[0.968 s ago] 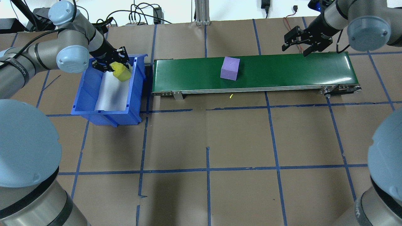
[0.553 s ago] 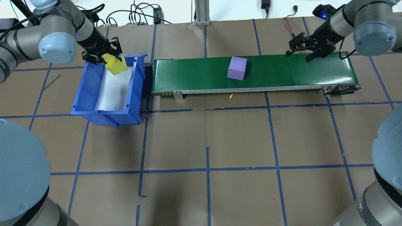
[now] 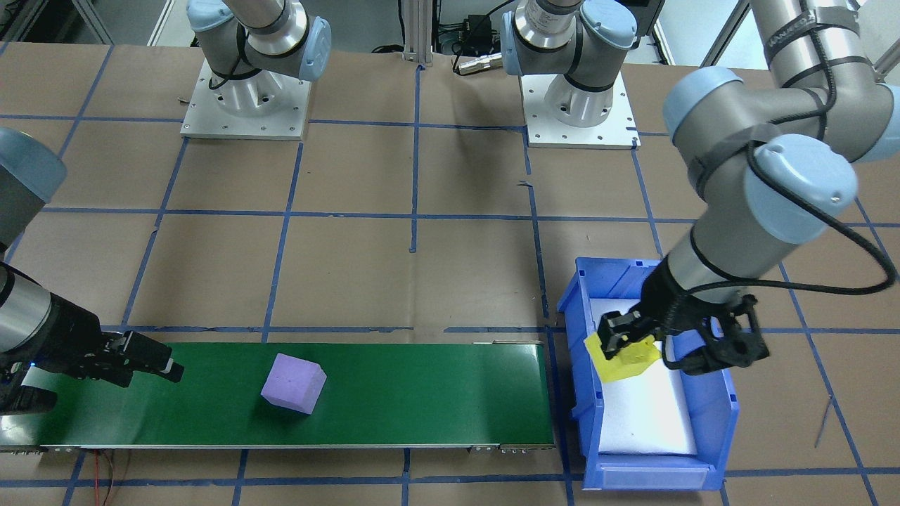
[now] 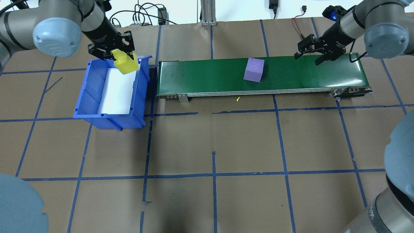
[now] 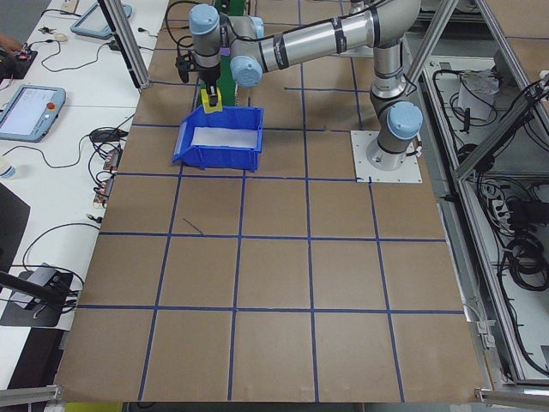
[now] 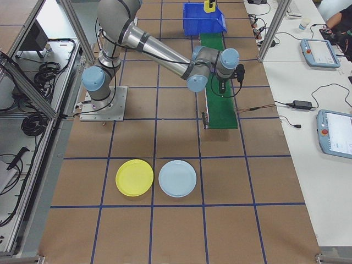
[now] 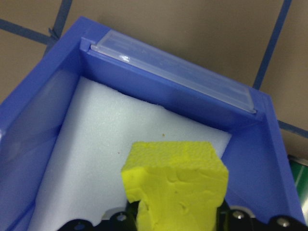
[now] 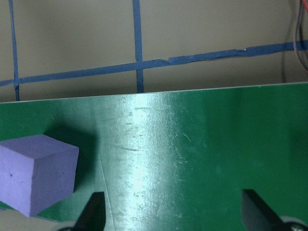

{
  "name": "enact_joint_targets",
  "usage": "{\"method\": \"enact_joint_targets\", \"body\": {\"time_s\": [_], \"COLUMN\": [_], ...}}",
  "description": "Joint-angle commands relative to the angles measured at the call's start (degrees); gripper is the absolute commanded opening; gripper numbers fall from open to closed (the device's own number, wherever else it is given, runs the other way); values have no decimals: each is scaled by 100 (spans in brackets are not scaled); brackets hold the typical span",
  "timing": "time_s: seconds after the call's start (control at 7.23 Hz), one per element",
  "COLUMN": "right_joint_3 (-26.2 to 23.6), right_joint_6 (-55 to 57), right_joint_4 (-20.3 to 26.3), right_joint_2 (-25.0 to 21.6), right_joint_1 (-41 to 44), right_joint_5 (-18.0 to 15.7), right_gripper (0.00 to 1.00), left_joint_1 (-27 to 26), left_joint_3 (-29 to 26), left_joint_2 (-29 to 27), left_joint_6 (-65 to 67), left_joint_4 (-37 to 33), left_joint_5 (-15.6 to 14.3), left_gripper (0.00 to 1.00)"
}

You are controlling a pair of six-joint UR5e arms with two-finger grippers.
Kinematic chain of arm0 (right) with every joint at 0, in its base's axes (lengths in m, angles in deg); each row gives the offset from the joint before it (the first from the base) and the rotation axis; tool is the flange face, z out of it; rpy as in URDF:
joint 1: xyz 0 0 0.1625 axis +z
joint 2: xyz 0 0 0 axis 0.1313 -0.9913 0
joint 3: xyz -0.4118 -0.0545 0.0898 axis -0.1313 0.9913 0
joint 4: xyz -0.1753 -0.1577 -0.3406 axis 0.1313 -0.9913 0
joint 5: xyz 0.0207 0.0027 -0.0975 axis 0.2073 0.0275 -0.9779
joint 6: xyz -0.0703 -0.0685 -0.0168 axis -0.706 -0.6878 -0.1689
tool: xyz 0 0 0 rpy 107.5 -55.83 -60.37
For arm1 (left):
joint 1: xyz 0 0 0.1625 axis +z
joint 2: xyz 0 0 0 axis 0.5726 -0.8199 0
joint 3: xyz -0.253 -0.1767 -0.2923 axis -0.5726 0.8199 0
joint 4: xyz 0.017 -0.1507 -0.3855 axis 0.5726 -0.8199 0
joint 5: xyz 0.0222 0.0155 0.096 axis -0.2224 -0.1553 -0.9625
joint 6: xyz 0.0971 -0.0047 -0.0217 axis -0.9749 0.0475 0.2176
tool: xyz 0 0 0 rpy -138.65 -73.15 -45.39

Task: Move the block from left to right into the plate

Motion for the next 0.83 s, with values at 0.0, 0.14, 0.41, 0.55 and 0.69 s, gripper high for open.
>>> {"method": "enact_joint_targets", "body": {"time_s": [0.0,0.14,0.41,0.55,0.69], "right_joint_3": [4,3,3,-57,-171], "right_joint_6": [918,701,560,498,506], "right_joint_4": [-15,-15,-41,-120,-234], "right_joint_2": [-25,-25,-25,-25,-25], "right_joint_1": [0,0,9,9,9], "right_joint_5": [-8,-8,-8,-8,-8], "right_gripper": [100,100,100,100,100], "left_joint_1": [-782,-854,-1126,-1153,-1153], "left_joint_3": [152,75,65,56,56], "left_joint_2": [-124,-516,-862,-941,-1020], "left_joint_6": [6,-316,-389,-346,-337], "left_joint_4": [85,529,1034,1060,1217], "left_joint_5": [-223,-180,-223,-232,-224], "left_gripper": [25,26,26,26,26]}}
